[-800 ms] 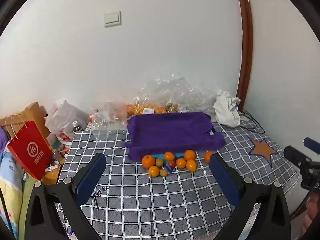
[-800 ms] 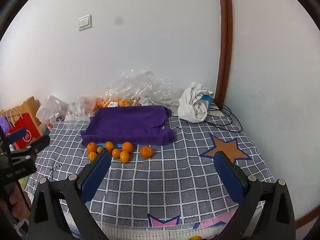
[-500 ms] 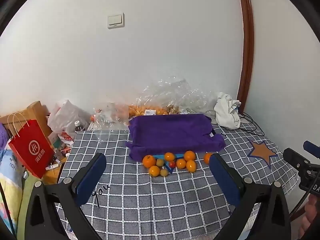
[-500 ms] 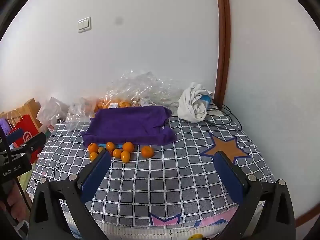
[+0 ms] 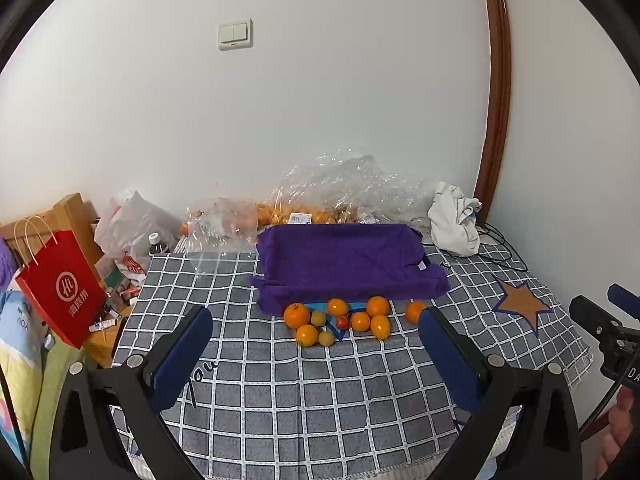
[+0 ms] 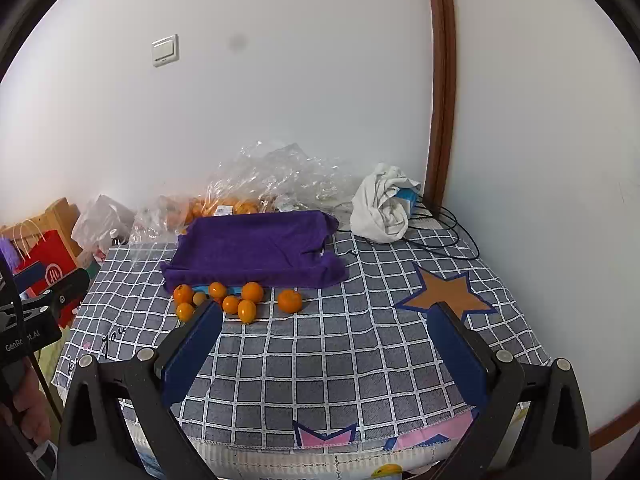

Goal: Organize fruits

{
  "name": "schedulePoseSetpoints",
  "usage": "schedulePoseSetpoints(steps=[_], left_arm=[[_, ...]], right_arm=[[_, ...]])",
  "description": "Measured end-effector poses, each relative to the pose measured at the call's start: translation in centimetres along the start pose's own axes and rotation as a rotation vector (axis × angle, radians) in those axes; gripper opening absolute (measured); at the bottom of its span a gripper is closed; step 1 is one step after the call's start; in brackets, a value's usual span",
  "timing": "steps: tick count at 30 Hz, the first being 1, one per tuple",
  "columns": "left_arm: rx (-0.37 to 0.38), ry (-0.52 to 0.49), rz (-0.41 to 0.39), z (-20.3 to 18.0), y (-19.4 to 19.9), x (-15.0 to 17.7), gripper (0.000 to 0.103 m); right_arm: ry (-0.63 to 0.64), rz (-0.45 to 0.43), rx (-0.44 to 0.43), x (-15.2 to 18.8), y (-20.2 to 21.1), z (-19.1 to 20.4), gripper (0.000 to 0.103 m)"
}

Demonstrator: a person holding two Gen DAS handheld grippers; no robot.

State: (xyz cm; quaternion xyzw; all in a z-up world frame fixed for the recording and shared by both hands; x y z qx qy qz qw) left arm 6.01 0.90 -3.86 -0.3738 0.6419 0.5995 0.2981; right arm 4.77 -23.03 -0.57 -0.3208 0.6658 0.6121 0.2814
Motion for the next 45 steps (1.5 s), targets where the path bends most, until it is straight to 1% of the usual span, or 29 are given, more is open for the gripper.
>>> schedulePoseSetpoints(steps=[18,45], left_arm=[[-0.010,0.005,-0.002,0.72,0.05,-0.15,0.103],[-0.011,0.007,-0.005,0.77,0.18,-0.02,0.103]], right_arm=[[0.000,-0.001,0.002,-0.05,-0.15,0.10,0.101],[0.008,-0.010,0.000,-0.09,0.37,0.47,0.101]])
Point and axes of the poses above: each gripper's, at about its wrist camera, not at the fingertips, and y roughly against the way its jaws point, z to its left, x to its underside, the point moved 9 cm from there along -y, roughly the way its jaws point, and after that the axes turned 7 degrees about y, right-handed, at the moved point
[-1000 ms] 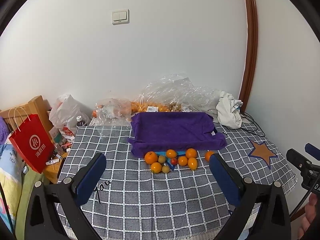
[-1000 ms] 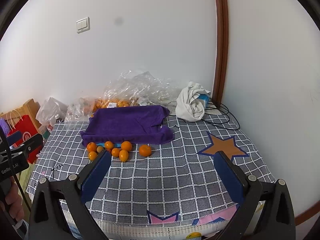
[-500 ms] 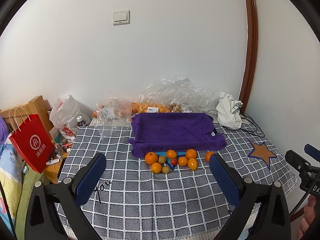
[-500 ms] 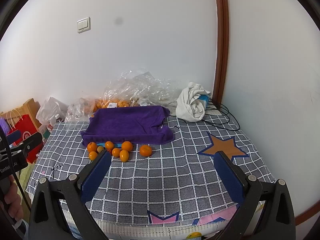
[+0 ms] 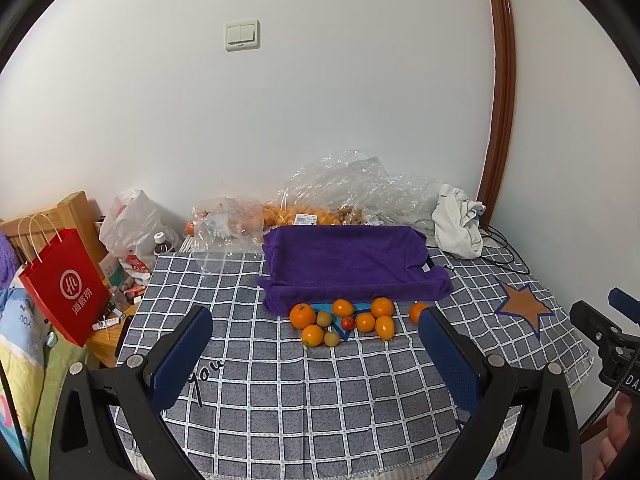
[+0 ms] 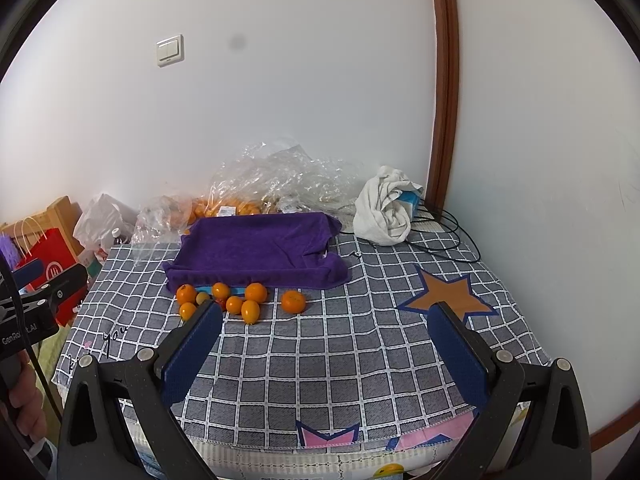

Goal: Organize fruits

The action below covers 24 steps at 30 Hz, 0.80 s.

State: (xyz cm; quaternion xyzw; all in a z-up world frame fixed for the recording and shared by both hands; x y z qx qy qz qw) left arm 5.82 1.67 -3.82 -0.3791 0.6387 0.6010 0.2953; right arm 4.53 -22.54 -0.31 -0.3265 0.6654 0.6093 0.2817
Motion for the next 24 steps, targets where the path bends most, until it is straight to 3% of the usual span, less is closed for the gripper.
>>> schedulePoseSetpoints(steps=[24], left_arm=[[0.002,0.004,0.002,0.02,0.16,-0.05,0.103]], right_arm=[[0.012,-0.010,-0.005,-0.15,0.41,0.73,0.101]])
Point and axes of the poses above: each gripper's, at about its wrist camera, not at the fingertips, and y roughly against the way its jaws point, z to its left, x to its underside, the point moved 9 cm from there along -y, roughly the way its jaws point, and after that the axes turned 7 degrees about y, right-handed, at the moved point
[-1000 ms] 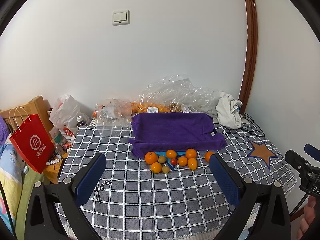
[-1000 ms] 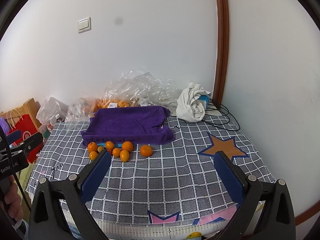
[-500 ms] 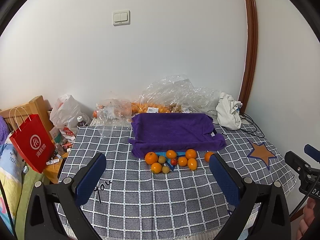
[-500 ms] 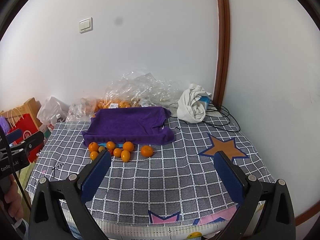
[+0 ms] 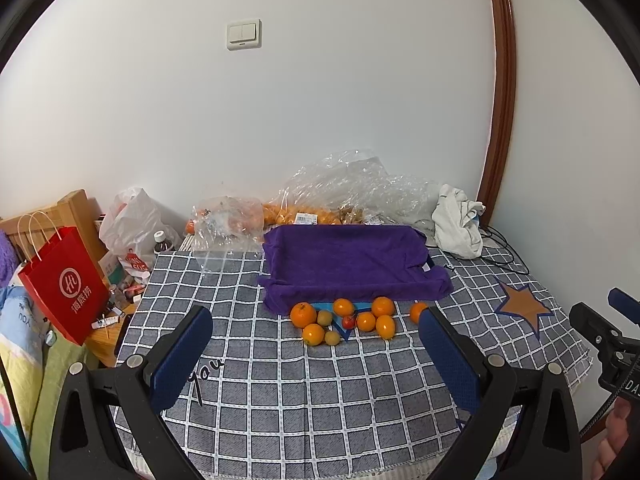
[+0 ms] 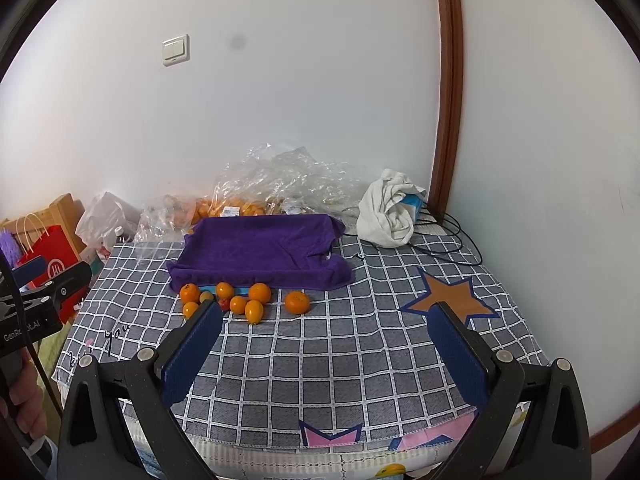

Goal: Organize fruits

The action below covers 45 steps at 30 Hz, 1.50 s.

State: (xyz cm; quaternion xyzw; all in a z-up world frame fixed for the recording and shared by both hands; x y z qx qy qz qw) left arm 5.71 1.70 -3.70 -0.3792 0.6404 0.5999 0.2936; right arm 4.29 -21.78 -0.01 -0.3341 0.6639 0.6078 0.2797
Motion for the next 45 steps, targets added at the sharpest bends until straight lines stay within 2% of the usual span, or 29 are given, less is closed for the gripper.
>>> schedulePoseSetpoints(steps=[6,13,24,30,32,35,36,38,43,45], left_arm=[[-0.005,0.001,0.014,0.2,-1.1,0.2,0.103],[-0.028,-0.003,0.033,1.0,-3.5,0.9,0.103],[-0.087,0.017,0.108,5.5,-10.3,3.7,0.103],[-0.103,0.048,0.170,7.9,-14.1,5.8,0.103],[-0.102,0.053,0.195,8.4,-15.4,6.5,0.096],[-0.105,0.046,0.232,8.9,-17.0,7.4,0.093],[-0.102,0.045,0.239,9.0,-17.4,7.8,0.092],[-0.084,0.057,0.255,9.2,-18.1,8.3,0.087],[-0.038,0.059,0.292,9.0,-19.3,9.3,0.083],[-0.015,0.072,0.293,8.9,-19.6,9.4,0.083]], right_arm=[[0.006,0.009,-0.005,0.3,-0.9,0.3,0.101],[0.014,0.052,-0.015,1.0,-3.8,0.7,0.101],[0.031,0.133,-0.036,3.5,-11.8,0.9,0.101],[0.055,0.167,-0.062,4.8,-17.0,2.1,0.096],[0.064,0.176,-0.070,5.3,-18.8,2.5,0.093],[0.051,0.212,-0.088,6.2,-21.7,3.0,0.086],[0.046,0.233,-0.098,6.5,-22.4,3.2,0.083],[0.033,0.264,-0.120,7.1,-24.0,3.5,0.070],[0.003,0.262,-0.173,7.5,-26.8,4.0,0.061],[0.008,0.251,-0.193,7.3,-27.4,4.3,0.061]])
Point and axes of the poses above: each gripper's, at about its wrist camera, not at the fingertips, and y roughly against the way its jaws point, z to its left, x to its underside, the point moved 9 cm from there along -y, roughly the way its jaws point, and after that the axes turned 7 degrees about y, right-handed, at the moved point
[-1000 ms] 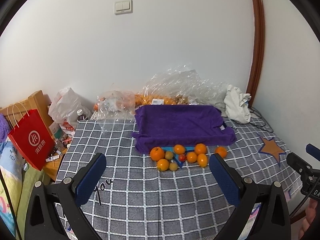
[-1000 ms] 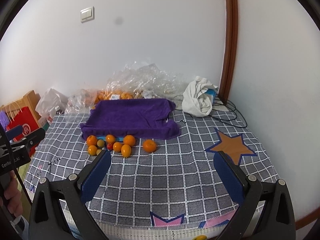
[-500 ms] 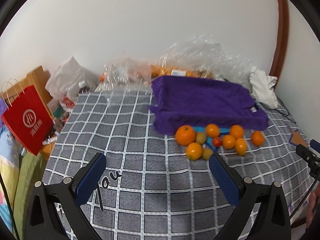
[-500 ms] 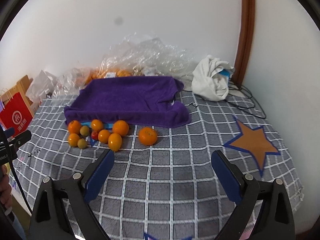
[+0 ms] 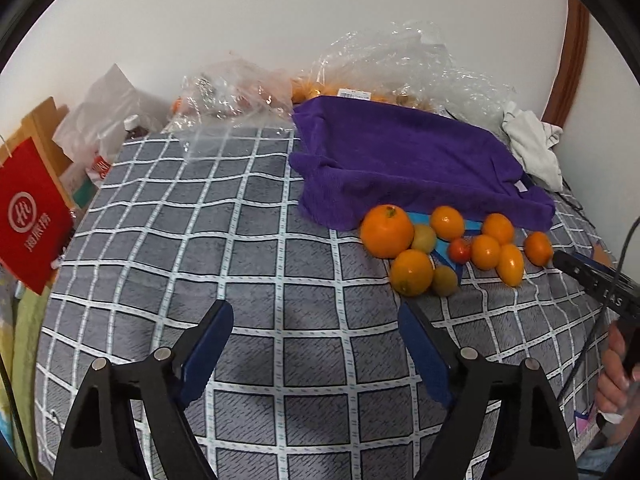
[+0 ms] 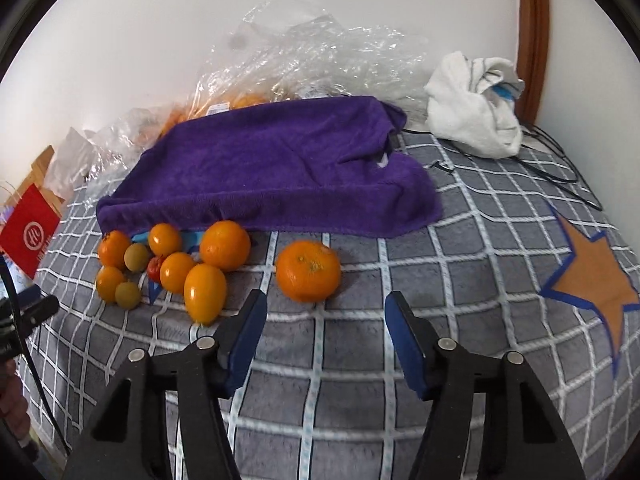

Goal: Organize fruits
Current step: 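Grasp the large orange with the right gripper while the left gripper grasps another orange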

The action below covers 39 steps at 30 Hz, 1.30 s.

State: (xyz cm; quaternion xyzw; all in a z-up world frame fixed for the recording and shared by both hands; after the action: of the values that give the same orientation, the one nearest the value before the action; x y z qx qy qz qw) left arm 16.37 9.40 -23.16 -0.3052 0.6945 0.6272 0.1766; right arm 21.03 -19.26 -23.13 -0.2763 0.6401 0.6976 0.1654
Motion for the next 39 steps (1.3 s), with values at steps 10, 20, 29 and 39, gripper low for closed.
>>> schedulePoseSetpoints(steps=[10,20,29,39], left_arm=[[0.048,-0.018,0.010,-1.6,-1.1,0.1,0.083],[0.085,-0.053,0.014,-5.3,-2.7,-0.6,0.073],[0.147,-0.041,0.033,-6.8,-4.0,-0.6,0.043],[0.202,0.056,0.048,-6.2,-4.9,-0.7,0.039]], right_arm=[[0.047,0.049,-0.019,-0.2,-4.3,0.4,0.057],[0.057,0.027,-0.031,0.3,-3.3,0.0,0.042],[0.084,0.013,-0.015,2.1,-1.6,-0.7,0.042],[0.075,0.005,-0.015,2.5,-1.3,-0.9,0.042]])
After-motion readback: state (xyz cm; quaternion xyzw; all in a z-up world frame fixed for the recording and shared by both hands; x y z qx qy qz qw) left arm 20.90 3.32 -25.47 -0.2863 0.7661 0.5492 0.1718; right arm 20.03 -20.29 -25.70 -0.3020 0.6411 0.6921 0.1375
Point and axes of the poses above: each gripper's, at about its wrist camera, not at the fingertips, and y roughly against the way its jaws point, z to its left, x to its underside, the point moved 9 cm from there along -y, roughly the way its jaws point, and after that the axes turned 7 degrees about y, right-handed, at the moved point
